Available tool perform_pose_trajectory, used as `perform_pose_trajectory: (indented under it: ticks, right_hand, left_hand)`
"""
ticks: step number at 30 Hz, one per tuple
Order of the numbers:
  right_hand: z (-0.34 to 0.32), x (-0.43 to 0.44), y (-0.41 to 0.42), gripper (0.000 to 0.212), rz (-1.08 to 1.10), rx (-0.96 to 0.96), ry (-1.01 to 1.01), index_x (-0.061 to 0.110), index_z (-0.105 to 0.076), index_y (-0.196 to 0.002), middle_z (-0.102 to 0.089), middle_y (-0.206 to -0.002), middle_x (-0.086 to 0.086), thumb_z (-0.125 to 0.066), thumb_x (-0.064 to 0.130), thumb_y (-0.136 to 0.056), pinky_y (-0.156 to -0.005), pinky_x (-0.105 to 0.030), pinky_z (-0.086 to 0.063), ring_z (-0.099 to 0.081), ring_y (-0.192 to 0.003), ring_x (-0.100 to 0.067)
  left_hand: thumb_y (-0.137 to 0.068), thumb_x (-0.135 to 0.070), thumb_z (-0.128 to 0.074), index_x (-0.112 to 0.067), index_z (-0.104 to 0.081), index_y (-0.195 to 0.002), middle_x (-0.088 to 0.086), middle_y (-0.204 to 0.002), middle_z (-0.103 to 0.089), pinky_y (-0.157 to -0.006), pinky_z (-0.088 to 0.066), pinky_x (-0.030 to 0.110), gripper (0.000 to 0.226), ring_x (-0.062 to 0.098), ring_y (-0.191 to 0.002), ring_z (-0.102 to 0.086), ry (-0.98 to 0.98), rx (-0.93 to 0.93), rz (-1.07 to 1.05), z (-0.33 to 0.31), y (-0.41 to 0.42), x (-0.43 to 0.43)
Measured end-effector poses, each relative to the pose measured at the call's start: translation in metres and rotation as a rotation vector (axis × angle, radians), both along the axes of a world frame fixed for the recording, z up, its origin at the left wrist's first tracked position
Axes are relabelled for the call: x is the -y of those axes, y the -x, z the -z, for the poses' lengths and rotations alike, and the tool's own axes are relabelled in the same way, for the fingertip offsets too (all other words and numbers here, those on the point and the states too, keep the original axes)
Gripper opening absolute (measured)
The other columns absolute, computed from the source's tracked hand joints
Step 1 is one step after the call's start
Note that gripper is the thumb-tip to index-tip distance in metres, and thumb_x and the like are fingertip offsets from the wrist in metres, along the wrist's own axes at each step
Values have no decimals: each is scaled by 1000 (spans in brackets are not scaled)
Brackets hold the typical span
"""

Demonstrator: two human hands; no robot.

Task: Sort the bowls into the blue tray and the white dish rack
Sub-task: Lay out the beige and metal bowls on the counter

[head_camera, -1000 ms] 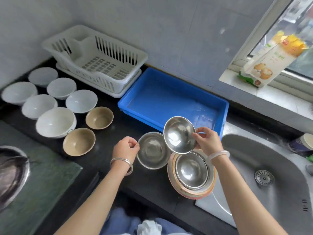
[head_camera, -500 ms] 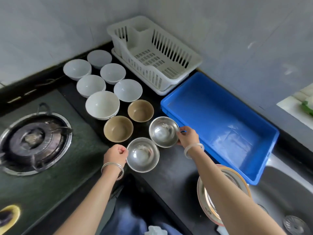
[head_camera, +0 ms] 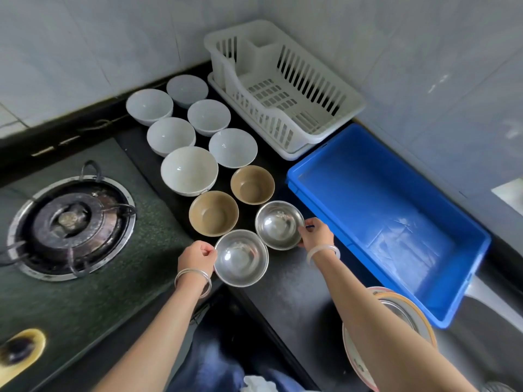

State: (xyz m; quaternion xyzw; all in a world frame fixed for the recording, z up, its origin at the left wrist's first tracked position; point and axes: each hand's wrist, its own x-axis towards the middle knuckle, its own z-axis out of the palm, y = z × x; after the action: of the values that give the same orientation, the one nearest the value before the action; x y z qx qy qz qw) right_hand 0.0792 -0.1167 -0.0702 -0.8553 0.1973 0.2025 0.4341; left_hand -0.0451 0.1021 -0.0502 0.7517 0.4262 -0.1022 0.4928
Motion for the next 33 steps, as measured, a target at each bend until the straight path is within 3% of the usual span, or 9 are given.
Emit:
perform_pose_trajectory:
  ticks: [2,4,8,13,18,23,25,28,33]
  right_hand:
    - [-1,0,-1,13,21,-14,-17,18,-54,-102,-62,-87,-3,-58,19,-89,-78,-40,-58,-68,-73,-22]
    - [-3,-1,-1,12,25,-26,-22,19,-53,-101,-63,-95,-6,-57,19,-90,-74,-36,-59,-68,-75,-22]
    - [-4,-2,2,14,59,-39,-102,18,-54,-103,-62,-99,-6,-58,18,-90,-58,-23,-55,-67,-80,-20]
    - [0,0,6,13,103,-53,-194,18,-56,-104,-64,-96,-4,-54,20,-92,-74,-31,-58,-66,-83,-17]
    - [-4,0,11,22,103,-69,-234,19,-57,-112,-65,-91,0,-45,27,-96,-69,-28,-55,-67,-83,-17]
    - [-17,6,22,40,-20,-56,-154,19,-46,-132,-59,-123,-5,-44,34,-96,-96,-38,-49,-59,-107,-21]
    - [-27,13,29,40,-97,2,-78,21,-45,-133,-55,-131,-3,-43,35,-96,-97,-33,-46,-55,-112,-19]
    - [-44,32,40,32,-141,123,6,22,-52,-125,-59,-121,1,-42,33,-97,-80,-22,-37,-52,-96,-11]
    - [-64,93,75,18,-5,250,155,19,-64,-103,-65,-91,2,-49,23,-93,-70,-24,-37,-59,-85,-19]
  left_hand:
    - [-82,-8,-59,-13,-63,-84,9,-90,-69,-81,-56,45,7,31,-84,-67,-14,11,-7,1,0,0]
    - [-83,-7,-59,-9,-66,-98,9,-99,-70,-83,-55,44,17,31,-89,-66,-41,19,-7,3,0,1]
    - [-84,-9,-56,-11,-68,-98,7,-94,-72,-77,-55,38,18,29,-84,-66,-121,28,8,2,1,2]
    - [-84,-8,-51,-12,-69,-95,8,-94,-72,-71,-49,31,21,25,-81,-61,-169,50,2,1,2,5]
    - [-90,-15,-47,-14,-65,-111,6,-110,-69,-81,-49,33,28,28,-100,-61,-212,63,36,-3,4,7]
    - [-90,-16,-43,-14,-62,-114,9,-105,-68,-76,-51,37,30,31,-96,-61,-346,46,229,-10,8,14]
    - [-91,-18,-42,-14,-59,-118,10,-112,-66,-81,-50,39,32,32,-102,-59,-398,41,299,-14,8,17]
    - [-92,-20,-43,-15,-55,-124,6,-127,-59,-89,-45,38,35,29,-114,-55,-415,67,340,-22,2,28]
    - [-92,-19,-46,-17,-58,-120,4,-117,-65,-93,-46,35,31,24,-108,-59,-288,164,488,-37,-14,83]
